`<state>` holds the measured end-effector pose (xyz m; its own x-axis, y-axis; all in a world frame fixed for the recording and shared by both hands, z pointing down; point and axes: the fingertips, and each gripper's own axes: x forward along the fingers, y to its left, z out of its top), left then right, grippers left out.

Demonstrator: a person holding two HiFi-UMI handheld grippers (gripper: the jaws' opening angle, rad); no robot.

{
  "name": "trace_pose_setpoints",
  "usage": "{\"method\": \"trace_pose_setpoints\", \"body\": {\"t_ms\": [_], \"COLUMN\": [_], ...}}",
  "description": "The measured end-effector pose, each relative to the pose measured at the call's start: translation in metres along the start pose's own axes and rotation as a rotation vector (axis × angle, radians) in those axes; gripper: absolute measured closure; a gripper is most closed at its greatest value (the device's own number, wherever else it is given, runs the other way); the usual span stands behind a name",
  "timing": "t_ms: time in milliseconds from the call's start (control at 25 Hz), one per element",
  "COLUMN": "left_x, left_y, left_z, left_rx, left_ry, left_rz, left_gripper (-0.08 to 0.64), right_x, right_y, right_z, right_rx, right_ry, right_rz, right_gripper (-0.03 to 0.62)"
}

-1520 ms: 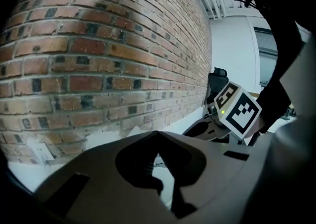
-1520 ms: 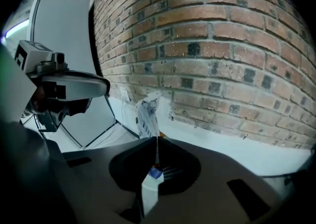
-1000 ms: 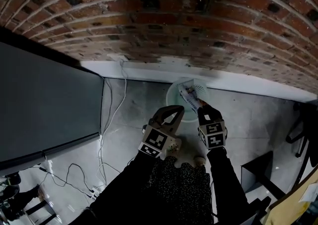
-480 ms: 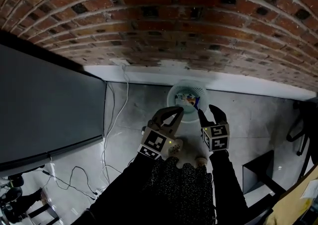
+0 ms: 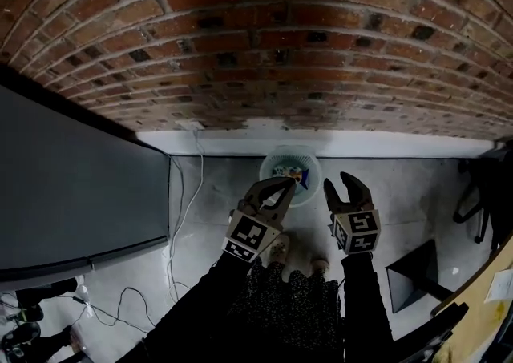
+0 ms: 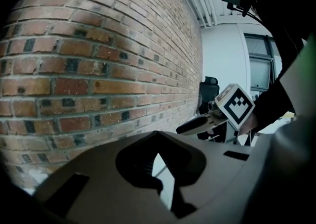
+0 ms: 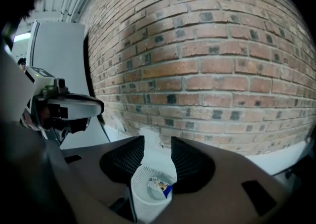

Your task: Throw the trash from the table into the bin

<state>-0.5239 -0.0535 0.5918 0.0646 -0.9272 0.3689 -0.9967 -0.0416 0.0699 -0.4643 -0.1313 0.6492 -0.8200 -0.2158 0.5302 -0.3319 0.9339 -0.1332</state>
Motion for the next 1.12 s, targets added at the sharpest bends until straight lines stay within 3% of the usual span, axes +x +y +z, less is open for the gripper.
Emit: {"method": "trace_pose_setpoints", "body": {"t_ms": [280,400,600,720,1120], "left_x": [-0.005,-0.005,0.001,0.009,0.035], "left_y": [-0.04,-0.057,-0.093,-0.118,-0.218], "left_z": [0.054,0.079,0.115,0.128,0.164], "left_rx": [0.025,0.047,0.085,0.119,0.171], "left_ry": [-0.051,-0.077,-0.109,-0.117,-0.138], "left_rz": [-0.057,-0.094,-0.169,-0.226,-0.329], "left_gripper": [0.554,0.554,0.554,0.554,0.554], "right_x": [-0.067,-0.101,-0.151,-0.177,-0.279], "right_y": [-0.009,-0.02,-0.036,-0.043,-0.083], "right_z": [0.044,0.063,0.084,0.089,0.079], "right_rx": [0.014,0.009,0.004,0.003,0.019], "right_ry": [-0.065,-0.125,-0.214,-0.253,-0.301], "right_rz": [-0.032,-0.085,-0.143,-0.173,-0.255], "right_gripper": [0.424,0.487,0.539,0.578,0.581]}}
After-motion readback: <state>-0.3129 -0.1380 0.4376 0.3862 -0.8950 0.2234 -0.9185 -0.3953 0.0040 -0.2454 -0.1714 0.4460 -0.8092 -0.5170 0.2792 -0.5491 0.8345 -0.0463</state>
